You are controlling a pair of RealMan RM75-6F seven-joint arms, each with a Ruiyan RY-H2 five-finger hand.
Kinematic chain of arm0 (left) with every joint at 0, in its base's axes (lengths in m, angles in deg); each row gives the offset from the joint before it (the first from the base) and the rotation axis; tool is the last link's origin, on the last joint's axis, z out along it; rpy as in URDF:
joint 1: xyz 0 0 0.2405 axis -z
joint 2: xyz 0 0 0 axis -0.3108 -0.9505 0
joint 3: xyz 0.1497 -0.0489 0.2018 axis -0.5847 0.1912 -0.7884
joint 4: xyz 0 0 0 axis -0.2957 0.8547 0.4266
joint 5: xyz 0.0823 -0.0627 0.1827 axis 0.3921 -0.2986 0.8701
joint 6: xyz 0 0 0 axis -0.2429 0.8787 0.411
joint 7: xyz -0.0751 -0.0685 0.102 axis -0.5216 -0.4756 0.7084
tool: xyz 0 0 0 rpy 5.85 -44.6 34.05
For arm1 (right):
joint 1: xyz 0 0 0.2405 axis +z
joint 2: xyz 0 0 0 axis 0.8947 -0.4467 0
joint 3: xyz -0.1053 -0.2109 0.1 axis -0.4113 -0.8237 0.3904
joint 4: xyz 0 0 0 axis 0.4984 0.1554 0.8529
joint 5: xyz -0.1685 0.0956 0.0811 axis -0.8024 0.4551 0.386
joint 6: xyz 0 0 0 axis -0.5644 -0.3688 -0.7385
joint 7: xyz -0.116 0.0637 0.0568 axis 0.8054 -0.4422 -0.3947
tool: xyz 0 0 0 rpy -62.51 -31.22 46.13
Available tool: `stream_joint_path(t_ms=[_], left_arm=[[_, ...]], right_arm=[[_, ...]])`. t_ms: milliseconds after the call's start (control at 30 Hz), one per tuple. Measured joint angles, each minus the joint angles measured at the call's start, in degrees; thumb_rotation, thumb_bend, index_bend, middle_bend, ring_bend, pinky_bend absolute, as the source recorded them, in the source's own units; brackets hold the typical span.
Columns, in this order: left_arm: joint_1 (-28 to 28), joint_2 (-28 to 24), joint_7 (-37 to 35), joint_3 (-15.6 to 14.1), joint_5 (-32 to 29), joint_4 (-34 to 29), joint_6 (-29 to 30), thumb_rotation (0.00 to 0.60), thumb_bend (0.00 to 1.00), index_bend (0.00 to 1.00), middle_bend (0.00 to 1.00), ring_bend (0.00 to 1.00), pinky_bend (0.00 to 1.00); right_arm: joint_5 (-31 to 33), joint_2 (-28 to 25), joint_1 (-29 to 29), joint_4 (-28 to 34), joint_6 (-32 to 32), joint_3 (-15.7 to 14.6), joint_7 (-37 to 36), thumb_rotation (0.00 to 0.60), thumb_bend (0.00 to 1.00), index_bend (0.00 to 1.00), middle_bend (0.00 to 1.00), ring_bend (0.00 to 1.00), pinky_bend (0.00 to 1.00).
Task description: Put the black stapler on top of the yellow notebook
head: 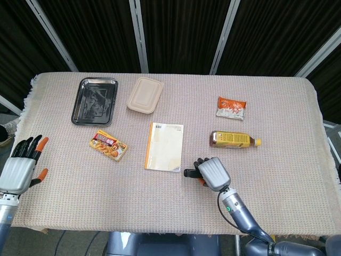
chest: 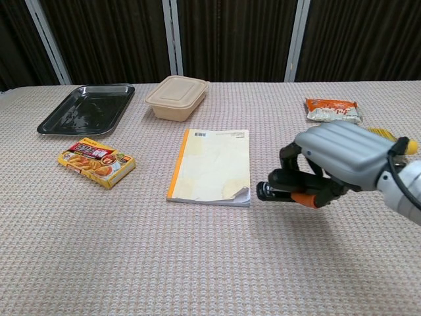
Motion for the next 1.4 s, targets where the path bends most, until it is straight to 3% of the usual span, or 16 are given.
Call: stream_joint_path(t_ms=[600, 1033, 1400], left_arm=[[1.76, -0.11, -2.42, 1.0, -3.69, 2.04, -4.47, 0.6, 0.32, 0.0, 0.0, 0.0, 0.09], [2.75, 0.19, -2.65, 1.22, -5.43, 3.0, -6.68, 0.6, 0.32, 0.0, 0.0, 0.0, 0.09], [2.81, 0.37, -3.02, 1.32, -6.45, 3.82, -7.03, 0.6, 0.32, 0.0, 0.0, 0.0, 0.09]], right_arm=[[12.93, 7.11, 12.66, 0.2, -7.57, 8.5, 14.2, 0.6, 0.43, 0.66, 0.5, 0.62, 0.75], [20.03, 13.81, 21.51, -6.73, -11.16, 11.04, 17.22, 0.6, 0.42, 0.66, 0.5, 0.61, 0.75], [23.18, 16.38, 26.7, -12.92, -13.38, 12.0, 16.2, 0.6, 0.41, 0.66, 0.5, 0.61, 0.75]])
